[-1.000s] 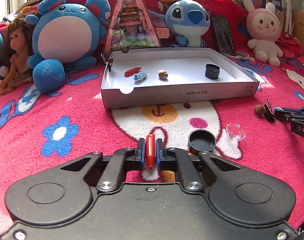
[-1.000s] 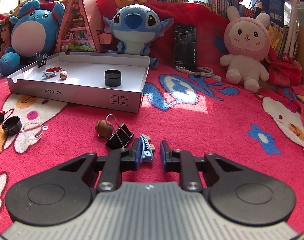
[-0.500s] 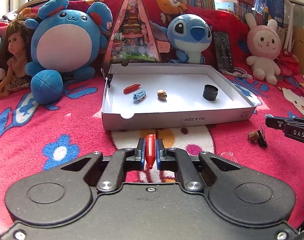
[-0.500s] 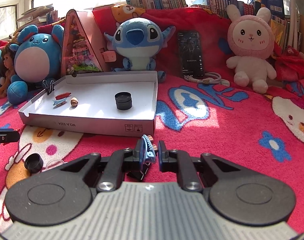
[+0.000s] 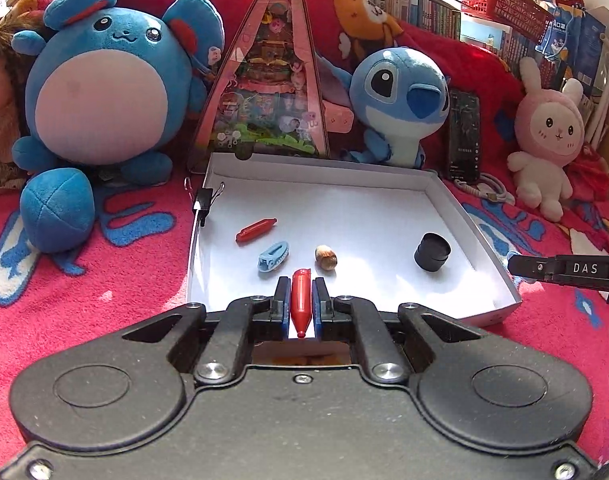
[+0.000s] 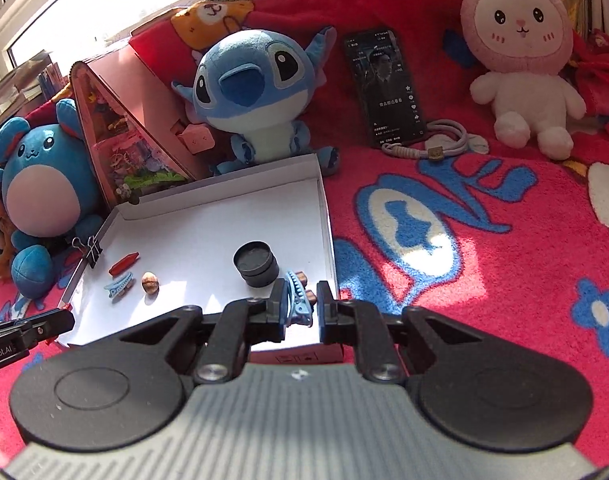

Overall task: Organize rigid objects
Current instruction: 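Carry the red crayon and blue clip over the white box with both tools, then open both tools to drop the crayon and clip into the box, then withdraw both tools toward the black cup and black binder clip, then grasp the black cup with the left tool while the right tool grasps the binder clip, then carry the black cup and binder clip over the white box with both tools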

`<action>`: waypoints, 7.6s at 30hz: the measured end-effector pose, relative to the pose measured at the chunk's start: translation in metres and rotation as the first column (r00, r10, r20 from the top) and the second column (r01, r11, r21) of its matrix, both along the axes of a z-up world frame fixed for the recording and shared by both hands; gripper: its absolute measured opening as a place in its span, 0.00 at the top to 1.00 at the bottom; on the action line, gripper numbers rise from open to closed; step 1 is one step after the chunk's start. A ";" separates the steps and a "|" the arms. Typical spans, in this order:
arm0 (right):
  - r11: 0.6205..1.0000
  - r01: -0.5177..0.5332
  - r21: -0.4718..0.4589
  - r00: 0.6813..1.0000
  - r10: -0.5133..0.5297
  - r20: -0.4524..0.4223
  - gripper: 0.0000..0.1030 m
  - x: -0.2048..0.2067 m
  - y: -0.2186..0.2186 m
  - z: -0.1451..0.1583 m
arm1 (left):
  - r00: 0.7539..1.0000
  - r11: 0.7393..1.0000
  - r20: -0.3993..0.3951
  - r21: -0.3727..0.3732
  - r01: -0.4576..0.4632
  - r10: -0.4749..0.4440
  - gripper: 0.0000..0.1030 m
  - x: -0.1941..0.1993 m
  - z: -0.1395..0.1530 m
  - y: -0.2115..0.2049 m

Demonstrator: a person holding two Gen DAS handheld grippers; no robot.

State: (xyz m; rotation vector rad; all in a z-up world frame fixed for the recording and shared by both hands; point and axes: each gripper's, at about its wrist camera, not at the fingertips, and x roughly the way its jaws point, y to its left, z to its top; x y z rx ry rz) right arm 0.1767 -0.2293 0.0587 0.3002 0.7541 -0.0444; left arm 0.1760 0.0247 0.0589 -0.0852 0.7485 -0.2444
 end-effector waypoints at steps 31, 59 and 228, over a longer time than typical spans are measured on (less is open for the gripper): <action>1.000 0.020 0.016 0.996 -0.019 -0.084 0.80 0.050 0.016 -0.034 | 0.996 0.991 -0.049 0.112 -0.066 0.072 0.85 0.048 -0.044 -0.007; 0.991 -0.088 -0.106 0.993 0.096 0.075 0.22 -0.010 0.030 -0.011 | 0.999 0.994 0.027 0.100 0.036 -0.039 0.20 -0.024 -0.015 -0.013; 0.988 -0.155 -0.006 0.970 0.154 0.186 0.61 0.003 0.054 -0.032 | 0.995 0.994 0.057 0.069 -0.090 0.086 0.70 0.007 -0.038 -0.025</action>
